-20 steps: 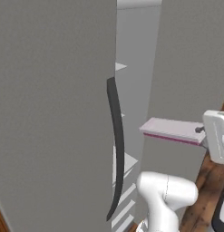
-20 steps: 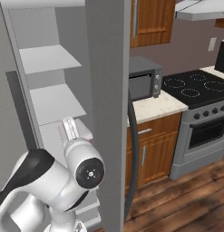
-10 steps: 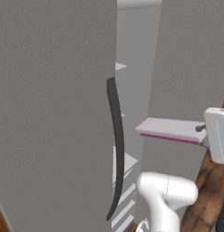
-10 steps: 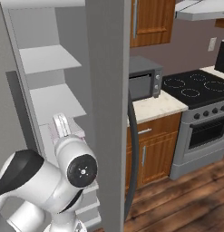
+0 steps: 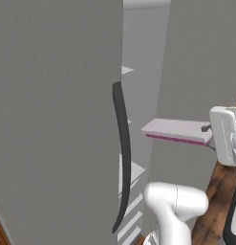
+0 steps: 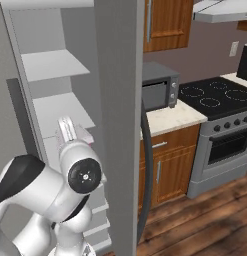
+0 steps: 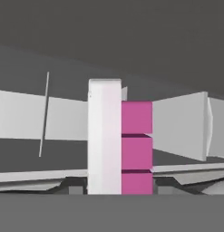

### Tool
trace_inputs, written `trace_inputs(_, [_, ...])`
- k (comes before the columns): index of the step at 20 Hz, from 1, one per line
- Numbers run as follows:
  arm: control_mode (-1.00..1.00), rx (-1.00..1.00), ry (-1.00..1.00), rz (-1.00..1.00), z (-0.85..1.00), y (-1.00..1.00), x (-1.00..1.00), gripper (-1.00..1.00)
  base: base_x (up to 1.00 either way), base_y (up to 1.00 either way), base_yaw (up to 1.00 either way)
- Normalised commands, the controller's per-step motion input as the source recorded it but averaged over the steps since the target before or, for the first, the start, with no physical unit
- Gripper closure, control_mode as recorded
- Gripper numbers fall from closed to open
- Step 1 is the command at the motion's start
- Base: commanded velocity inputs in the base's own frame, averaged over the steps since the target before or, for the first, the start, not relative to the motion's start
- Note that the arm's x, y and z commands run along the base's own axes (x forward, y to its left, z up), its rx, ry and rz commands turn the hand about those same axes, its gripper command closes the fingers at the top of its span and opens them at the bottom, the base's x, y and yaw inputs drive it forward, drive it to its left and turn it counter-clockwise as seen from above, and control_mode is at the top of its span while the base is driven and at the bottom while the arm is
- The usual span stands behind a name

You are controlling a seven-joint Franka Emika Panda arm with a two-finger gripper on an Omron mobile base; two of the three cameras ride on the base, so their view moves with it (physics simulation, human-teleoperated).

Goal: The ice cube tray has been filled with water. Take the tray and place it in the freezer to make ice. Close the freezer door after placing the tray.

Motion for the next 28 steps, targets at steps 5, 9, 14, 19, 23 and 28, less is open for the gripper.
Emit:
trace_inputs(5, [-1.0, 0.0, -0.16, -0.09, 0.05, 0.1, 0.21, 1.0, 0.0, 0.0, 0.0])
trace_inputs(9, [-1.0, 0.0, -0.12, -0.05, 0.35, 0.03, 0.05, 1.0, 0.0, 0.0, 0.0])
trace_inputs(14, [-1.0, 0.0, -0.07, -0.01, 0.5, 0.03, 0.04, 1.0, 0.0, 0.0, 0.0])
trace_inputs(19, [-1.0, 0.0, 0.0, 0.0, 0.45, 0.09, 0.12, 1.0, 0.0, 0.0, 0.0])
trace_inputs(23, [-1.0, 0.0, -0.01, 0.0, 0.4, 0.15, 0.2, 1.0, 0.0, 0.0, 0.0])
trace_inputs(28, [-1.0, 0.0, -0.06, 0.0, 0.25, 0.18, 0.35, 1.0, 0.0, 0.0, 0.0])
